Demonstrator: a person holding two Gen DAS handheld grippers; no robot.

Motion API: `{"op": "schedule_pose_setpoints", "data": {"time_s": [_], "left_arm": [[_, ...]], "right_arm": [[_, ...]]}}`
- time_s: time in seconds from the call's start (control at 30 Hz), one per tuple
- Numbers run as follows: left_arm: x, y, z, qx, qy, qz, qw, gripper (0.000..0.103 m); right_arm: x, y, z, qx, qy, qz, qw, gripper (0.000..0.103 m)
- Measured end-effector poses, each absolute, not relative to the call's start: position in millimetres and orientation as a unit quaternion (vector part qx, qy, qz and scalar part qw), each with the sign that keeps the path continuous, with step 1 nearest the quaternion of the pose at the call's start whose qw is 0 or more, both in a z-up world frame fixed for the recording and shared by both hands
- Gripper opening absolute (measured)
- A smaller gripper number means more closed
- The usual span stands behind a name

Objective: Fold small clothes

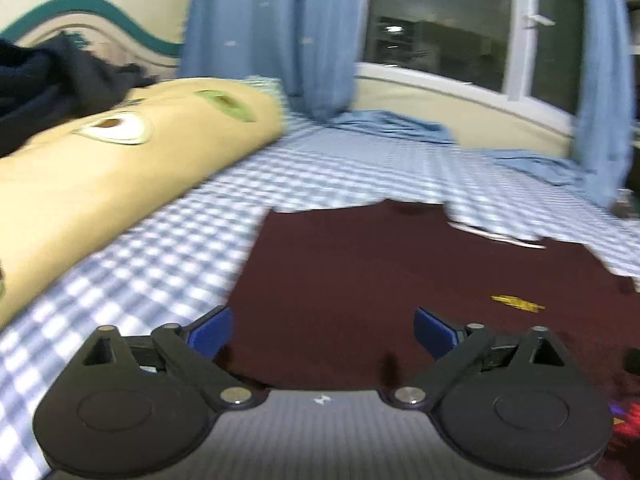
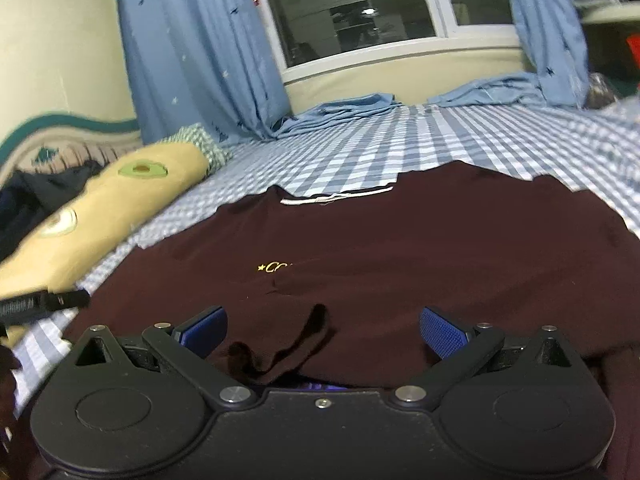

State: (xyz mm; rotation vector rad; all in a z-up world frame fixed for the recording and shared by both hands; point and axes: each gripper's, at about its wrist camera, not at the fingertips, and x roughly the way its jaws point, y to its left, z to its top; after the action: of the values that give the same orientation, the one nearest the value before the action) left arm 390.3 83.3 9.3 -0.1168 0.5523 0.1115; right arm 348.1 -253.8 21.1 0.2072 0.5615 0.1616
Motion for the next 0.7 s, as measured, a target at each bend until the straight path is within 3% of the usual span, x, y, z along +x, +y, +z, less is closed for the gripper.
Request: {"op": "schedule_pose_setpoints", "data": {"time_s": [0.23,0.5,0.7], "left_arm": [[445.7,135.3,-5.8,-0.078,0.291,0.153,0.941,0.101],[486.2,162.2,-28.0,-0.128,0.334,0.21,0.91,0.102],[500.2,159.1,-33.7,-0.106,0.349,0.231,0.902,0.103]], "right_arm": [[362.5,-227.0,2.6,-0.012,0.29,0.026,0.956,0.103],[369.3,-238.8,-9.2,0.016,0.307,0.022,0.951,0.103],[368.9,-241.3,-10.0,0.021,0.307,0.024,0.951,0.103]]}}
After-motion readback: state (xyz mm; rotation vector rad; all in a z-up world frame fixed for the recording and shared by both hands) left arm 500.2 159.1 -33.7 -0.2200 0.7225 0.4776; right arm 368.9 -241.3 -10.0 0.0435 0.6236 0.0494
